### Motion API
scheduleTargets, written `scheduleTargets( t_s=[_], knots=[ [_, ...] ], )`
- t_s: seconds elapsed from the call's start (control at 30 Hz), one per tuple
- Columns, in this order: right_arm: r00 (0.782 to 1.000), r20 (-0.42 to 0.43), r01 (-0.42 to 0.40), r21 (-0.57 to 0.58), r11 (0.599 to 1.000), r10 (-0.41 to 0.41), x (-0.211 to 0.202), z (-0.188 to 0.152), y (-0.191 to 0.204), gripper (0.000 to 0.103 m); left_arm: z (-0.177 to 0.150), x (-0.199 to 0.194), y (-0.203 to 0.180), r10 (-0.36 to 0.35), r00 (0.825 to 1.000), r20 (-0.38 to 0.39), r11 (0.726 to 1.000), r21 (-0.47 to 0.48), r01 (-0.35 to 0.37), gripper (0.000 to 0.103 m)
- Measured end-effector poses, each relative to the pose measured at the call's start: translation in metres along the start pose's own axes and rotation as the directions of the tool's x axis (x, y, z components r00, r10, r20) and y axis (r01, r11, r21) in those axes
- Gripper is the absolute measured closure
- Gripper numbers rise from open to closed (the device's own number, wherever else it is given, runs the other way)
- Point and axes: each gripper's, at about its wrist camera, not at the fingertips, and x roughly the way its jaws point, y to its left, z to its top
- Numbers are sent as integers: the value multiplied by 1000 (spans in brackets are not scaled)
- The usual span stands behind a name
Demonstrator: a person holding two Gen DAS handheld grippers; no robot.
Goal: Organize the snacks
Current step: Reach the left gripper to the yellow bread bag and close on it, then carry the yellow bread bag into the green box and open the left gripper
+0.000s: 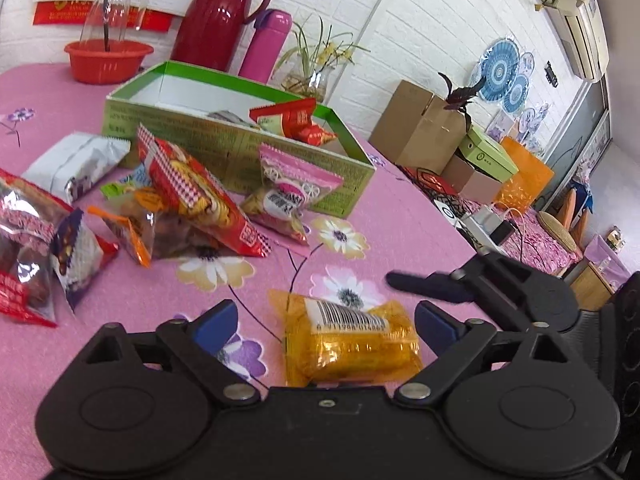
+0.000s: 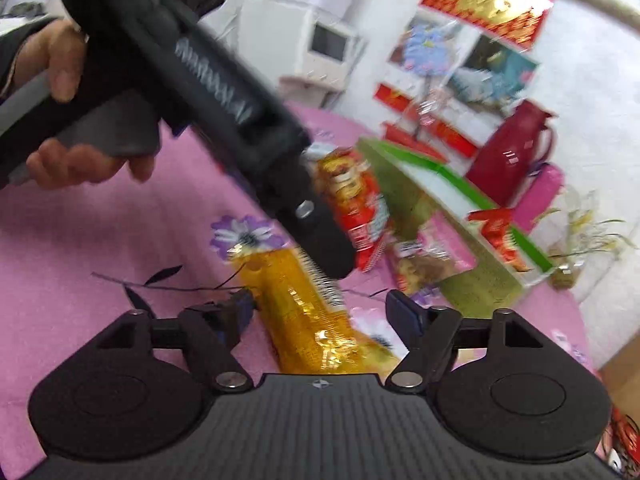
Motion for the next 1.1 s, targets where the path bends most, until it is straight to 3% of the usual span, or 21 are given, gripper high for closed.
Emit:
scheduleTargets(
  t_s=[0.1, 0.2, 0.3, 0.33, 0.4, 0.43, 0.5, 0.57, 0.67, 0.8, 1.1],
  knots=[
    [999, -54, 8, 123, 992, -1, -7, -6, -8, 0, -2, 2, 6, -42, 999, -22, 999, -32, 41, 0],
    [991, -116, -27, 283, 959, 62, -7, -13, -23, 0, -1, 5, 12, -82, 996, -37, 993, -87, 79, 11],
    [989, -121, -33, 366, 930, 83, -8, -17, -28, 0, -1, 6, 12, -80, 996, -39, 993, -91, 76, 18],
    [989, -116, -37, 380, 924, 88, -10, -18, -28, 0, -1, 6, 12, -77, 996, -43, 993, -88, 73, 26],
    [989, -105, -53, 402, 914, 104, -10, -18, -27, 3, -2, 9, 13, -84, 995, -56, 993, -93, 79, 52],
    [988, -105, -58, 412, 909, 110, -9, -18, -27, 16, -2, 11, 14, -90, 994, -68, 992, -94, 83, 77],
    [988, -113, -52, 420, 906, 110, -6, -19, -26, 23, -4, 13, 16, -81, 994, -67, 993, -96, 74, 77],
    [989, -111, -45, 422, 906, 101, -3, -15, -30, 37, -4, 10, 17, -89, 994, -56, 991, -108, 82, 90],
    [989, -98, -56, 442, 895, 110, -5, -12, -38, 44, -1, 2, 11, -85, 996, -35, 992, -94, 82, 94],
    [995, -58, -47, 417, 908, 78, -14, 1, -43, 45, 12, -14, 1, -87, 996, 22, 995, -56, 88, 93],
    [993, 108, 11, 371, 929, -55, -6, 52, -75, 45, 80, -43, -4, -70, 977, 201, 997, 34, 64, 93]
  ],
)
